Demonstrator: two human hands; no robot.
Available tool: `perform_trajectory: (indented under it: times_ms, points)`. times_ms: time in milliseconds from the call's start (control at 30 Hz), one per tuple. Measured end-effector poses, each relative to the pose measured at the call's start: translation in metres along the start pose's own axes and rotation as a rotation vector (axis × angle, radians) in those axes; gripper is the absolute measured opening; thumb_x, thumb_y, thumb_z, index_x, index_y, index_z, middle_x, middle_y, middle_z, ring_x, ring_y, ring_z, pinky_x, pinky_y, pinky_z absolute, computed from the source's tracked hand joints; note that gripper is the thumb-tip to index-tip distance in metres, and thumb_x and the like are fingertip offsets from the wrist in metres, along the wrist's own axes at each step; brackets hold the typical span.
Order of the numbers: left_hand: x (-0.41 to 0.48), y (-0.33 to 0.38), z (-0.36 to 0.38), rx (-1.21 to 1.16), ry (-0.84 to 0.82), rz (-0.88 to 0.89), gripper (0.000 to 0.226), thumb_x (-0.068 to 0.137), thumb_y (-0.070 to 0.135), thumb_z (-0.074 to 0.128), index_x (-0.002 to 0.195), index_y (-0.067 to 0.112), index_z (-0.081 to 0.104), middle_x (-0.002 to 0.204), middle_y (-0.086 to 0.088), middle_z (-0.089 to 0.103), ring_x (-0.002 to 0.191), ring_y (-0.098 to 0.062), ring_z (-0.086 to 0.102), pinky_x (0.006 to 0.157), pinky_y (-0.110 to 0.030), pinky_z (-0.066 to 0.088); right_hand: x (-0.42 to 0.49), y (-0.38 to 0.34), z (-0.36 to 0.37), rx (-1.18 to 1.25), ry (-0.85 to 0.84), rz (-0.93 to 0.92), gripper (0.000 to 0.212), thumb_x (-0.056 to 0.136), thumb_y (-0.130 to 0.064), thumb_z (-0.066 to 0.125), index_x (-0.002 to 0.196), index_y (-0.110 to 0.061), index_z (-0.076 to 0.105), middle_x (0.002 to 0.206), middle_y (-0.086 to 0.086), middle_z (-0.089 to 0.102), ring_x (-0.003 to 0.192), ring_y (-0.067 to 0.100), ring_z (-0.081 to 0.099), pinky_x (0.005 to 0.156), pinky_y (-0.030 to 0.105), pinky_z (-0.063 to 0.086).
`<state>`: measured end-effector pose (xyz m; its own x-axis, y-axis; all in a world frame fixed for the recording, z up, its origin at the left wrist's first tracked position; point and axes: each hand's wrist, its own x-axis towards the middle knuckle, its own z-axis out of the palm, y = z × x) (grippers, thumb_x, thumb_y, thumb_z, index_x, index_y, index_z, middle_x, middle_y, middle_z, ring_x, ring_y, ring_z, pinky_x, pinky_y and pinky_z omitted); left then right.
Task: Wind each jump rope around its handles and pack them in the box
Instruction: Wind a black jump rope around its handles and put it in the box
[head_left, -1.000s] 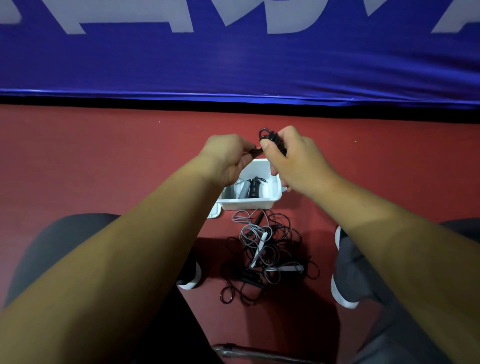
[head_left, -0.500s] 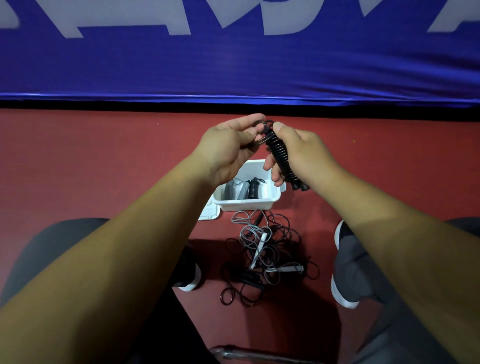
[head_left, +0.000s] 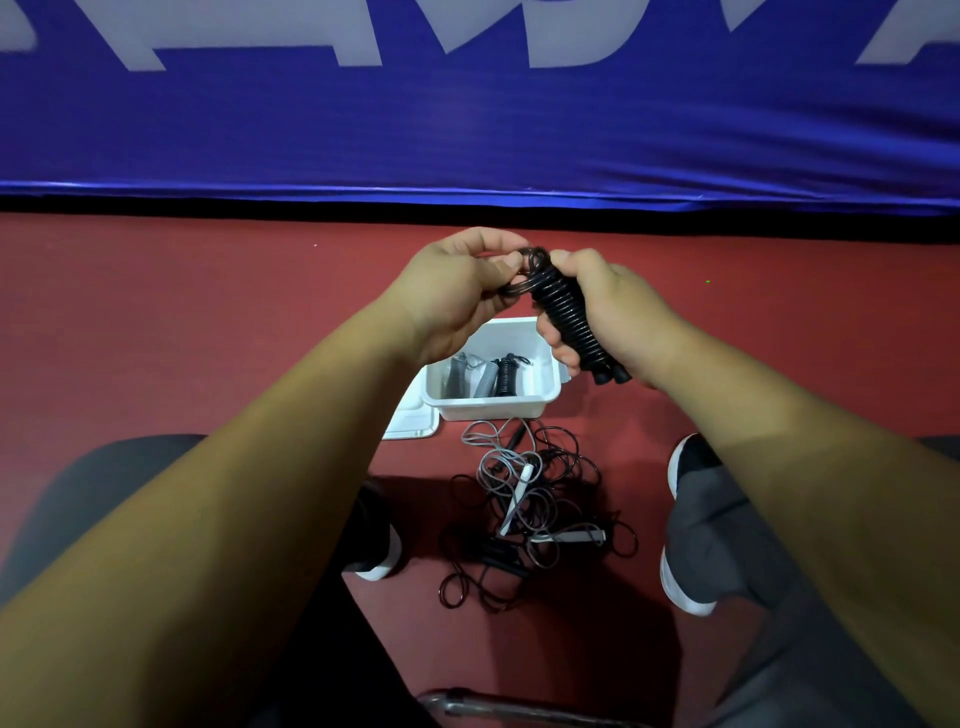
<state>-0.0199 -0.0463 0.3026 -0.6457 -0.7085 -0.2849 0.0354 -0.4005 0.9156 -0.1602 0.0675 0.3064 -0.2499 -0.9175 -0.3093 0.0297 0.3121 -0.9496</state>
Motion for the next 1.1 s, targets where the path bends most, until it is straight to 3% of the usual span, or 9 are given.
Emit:
perform_trajectory:
  times_ms: [100,233,400,567,633,733,933,1100]
  points:
    - [-0.001,0.0,-0.001,0.099,0.002,0.019,0.016,0.101,-0.005,0.059,0.1,0.006,0.071,0.087,-0.009,0.073,0.078,-0.017,0.067,0.076,-0.024,0.057,-0.002,0.0,-0.001,0.006,-0.029,0.03,0.048,0.11,-0.038,0.033,0.096,0.0,0.059,0.062,0.016,0.054,0.044,0.024,0.043,0.038,0.022,0.035]
    - [-0.006,0.005,-0.004,0.309,0.036,0.053,0.01,0.099,0.003,0.067,0.103,0.008,0.075,0.086,-0.007,0.074,0.073,-0.016,0.069,0.06,-0.023,0.054,-0.003,0.002,0.001,-0.038,-0.007,0.03,0.048,0.11,-0.038,0.035,0.095,0.0,0.06,0.064,0.017,0.054,0.044,0.024,0.043,0.037,0.022,0.034]
    - [-0.007,0.004,-0.003,0.339,0.065,0.133,0.016,0.101,0.011,0.068,0.11,0.003,0.078,0.103,-0.02,0.078,0.083,-0.019,0.073,0.082,-0.029,0.061,-0.003,-0.002,0.003,-0.128,0.055,0.002,0.047,0.11,-0.04,0.036,0.088,-0.005,0.06,0.06,0.011,0.059,0.046,0.026,0.049,0.042,0.025,0.038]
    - [-0.009,0.002,-0.004,0.511,0.068,0.187,0.018,0.1,0.026,0.071,0.102,0.013,0.083,0.095,-0.017,0.08,0.083,-0.02,0.073,0.097,-0.048,0.06,-0.004,-0.002,0.004,-0.258,0.064,-0.006,0.049,0.11,-0.043,0.037,0.083,-0.009,0.06,0.053,0.004,0.06,0.046,0.024,0.052,0.045,0.027,0.039]
    - [-0.011,0.003,-0.005,0.539,0.069,0.199,0.018,0.1,0.028,0.071,0.101,0.015,0.084,0.095,-0.015,0.08,0.086,-0.022,0.074,0.098,-0.05,0.059,-0.004,-0.002,0.006,-0.275,0.057,-0.016,0.049,0.109,-0.043,0.037,0.083,-0.009,0.061,0.054,0.004,0.061,0.047,0.024,0.053,0.046,0.03,0.04]
    - [-0.013,0.007,-0.004,0.639,0.065,0.24,0.021,0.101,0.03,0.069,0.1,0.017,0.084,0.093,-0.011,0.081,0.09,-0.024,0.077,0.095,-0.047,0.06,-0.008,-0.004,0.007,-0.312,0.071,-0.018,0.051,0.111,-0.042,0.036,0.081,-0.009,0.06,0.048,0.0,0.057,0.041,0.019,0.05,0.039,0.023,0.035]
    - [-0.013,0.009,-0.007,0.86,0.02,0.311,0.033,0.101,0.039,0.063,0.098,0.012,0.081,0.091,-0.016,0.077,0.092,-0.032,0.074,0.087,-0.051,0.06,-0.009,-0.003,0.008,-0.322,0.099,-0.036,0.05,0.11,-0.042,0.037,0.081,-0.01,0.06,0.049,0.0,0.057,0.042,0.019,0.051,0.036,0.021,0.032]
    - [-0.014,0.004,-0.002,0.802,0.09,0.33,0.025,0.1,0.03,0.063,0.095,0.017,0.084,0.083,-0.006,0.079,0.084,-0.019,0.076,0.084,-0.047,0.061,-0.008,-0.001,0.008,-0.295,0.112,-0.065,0.045,0.111,-0.039,0.037,0.085,-0.01,0.06,0.051,0.0,0.058,0.043,0.02,0.051,0.037,0.023,0.032]
